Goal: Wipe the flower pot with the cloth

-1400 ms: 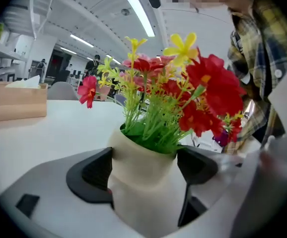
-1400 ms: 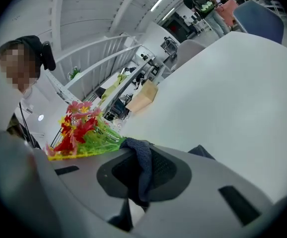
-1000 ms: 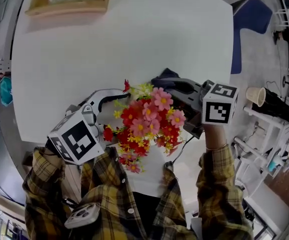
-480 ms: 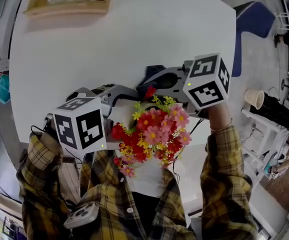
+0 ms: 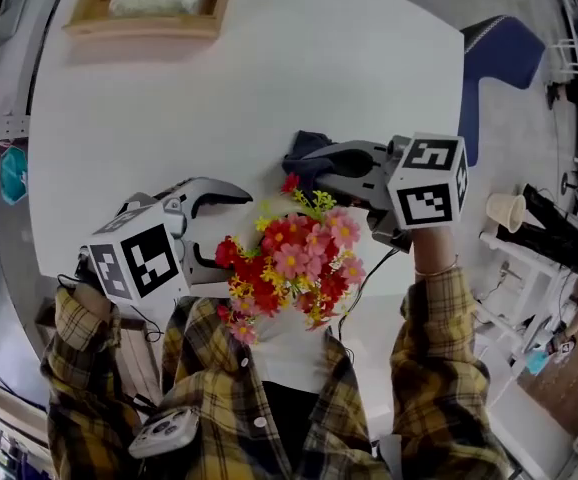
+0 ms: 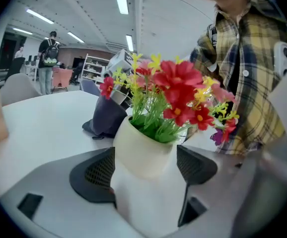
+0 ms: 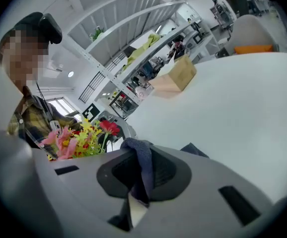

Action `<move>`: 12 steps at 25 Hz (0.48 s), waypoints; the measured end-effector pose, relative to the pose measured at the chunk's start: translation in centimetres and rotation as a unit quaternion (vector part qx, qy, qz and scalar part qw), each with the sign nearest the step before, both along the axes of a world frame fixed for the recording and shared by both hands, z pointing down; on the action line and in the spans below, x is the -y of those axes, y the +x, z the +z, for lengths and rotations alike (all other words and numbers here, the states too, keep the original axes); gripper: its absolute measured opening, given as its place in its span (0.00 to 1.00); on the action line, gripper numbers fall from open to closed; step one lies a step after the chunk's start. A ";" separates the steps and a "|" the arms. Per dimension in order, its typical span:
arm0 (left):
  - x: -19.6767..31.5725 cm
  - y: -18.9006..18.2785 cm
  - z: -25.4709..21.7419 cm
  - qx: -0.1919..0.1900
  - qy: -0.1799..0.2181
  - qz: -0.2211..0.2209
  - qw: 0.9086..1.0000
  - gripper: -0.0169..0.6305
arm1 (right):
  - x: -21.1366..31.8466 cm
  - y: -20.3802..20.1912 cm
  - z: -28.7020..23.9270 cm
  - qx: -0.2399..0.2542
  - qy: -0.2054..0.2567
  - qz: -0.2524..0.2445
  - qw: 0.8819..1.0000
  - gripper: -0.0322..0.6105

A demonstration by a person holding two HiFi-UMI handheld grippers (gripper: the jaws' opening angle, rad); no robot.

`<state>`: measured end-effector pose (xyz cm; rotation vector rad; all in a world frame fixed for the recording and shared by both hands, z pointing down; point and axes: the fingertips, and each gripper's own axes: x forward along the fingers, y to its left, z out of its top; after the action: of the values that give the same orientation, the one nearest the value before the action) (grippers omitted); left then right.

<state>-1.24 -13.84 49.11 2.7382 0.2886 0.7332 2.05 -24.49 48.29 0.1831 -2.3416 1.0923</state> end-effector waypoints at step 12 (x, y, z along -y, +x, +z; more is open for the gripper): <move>1.8 -3.1 -10.2 -0.061 0.064 -0.266 0.960 0.36 | 0.7 5.2 -11.3 0.043 0.158 0.156 0.974 0.08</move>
<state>-4.38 -15.68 38.90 2.7855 -0.4728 0.4445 7.21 -25.15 36.98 0.6523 -2.6166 0.8704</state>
